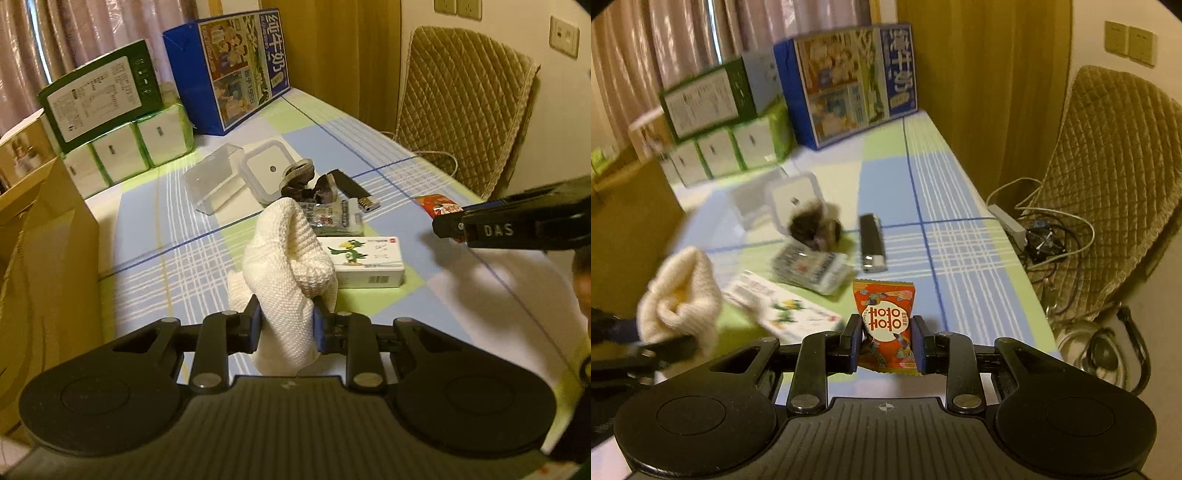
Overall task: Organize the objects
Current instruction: 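Carry the towel and snack packet over the cardboard box with both tools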
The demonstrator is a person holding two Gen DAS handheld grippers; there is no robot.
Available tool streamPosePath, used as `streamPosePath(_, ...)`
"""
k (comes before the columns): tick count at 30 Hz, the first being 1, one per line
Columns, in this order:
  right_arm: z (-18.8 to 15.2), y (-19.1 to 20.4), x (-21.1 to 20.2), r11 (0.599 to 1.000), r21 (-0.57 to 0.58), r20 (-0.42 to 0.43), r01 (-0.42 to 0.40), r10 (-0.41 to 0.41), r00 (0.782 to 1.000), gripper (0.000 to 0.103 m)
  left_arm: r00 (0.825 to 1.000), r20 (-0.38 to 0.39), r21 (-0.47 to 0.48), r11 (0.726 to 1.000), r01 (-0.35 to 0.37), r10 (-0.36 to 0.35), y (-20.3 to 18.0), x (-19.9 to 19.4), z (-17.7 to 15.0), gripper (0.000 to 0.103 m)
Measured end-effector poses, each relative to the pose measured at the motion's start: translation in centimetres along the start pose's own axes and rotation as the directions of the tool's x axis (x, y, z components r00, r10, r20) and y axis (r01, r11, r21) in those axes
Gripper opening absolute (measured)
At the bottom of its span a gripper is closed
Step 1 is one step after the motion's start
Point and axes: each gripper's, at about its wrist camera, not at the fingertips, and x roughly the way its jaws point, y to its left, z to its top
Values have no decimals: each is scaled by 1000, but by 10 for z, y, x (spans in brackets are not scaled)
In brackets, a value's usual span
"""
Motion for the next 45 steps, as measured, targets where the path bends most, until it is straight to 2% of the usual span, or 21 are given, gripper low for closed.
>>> streamPosePath(10, -12, 42, -89, 998, -37, 79, -53, 55, 995, 25, 999, 40, -59, 998, 12, -10, -1, -78, -10, 23)
streamPosePath(21, -27, 82, -143, 990, -93, 107, -108, 118, 987, 25, 996, 87, -131, 991, 7, 4, 15, -150, -25, 23)
streamPosePath(36, -28, 135, -157, 968, -178, 99, -177, 197, 975, 25, 990, 129, -189, 981, -33, 58, 47, -196, -38, 23)
streamPosePath(45, -14, 188, -139, 936, -246, 82, -252, 279, 957, 25, 982, 139, -215, 972, -96, 127, 98, -211, -39, 23)
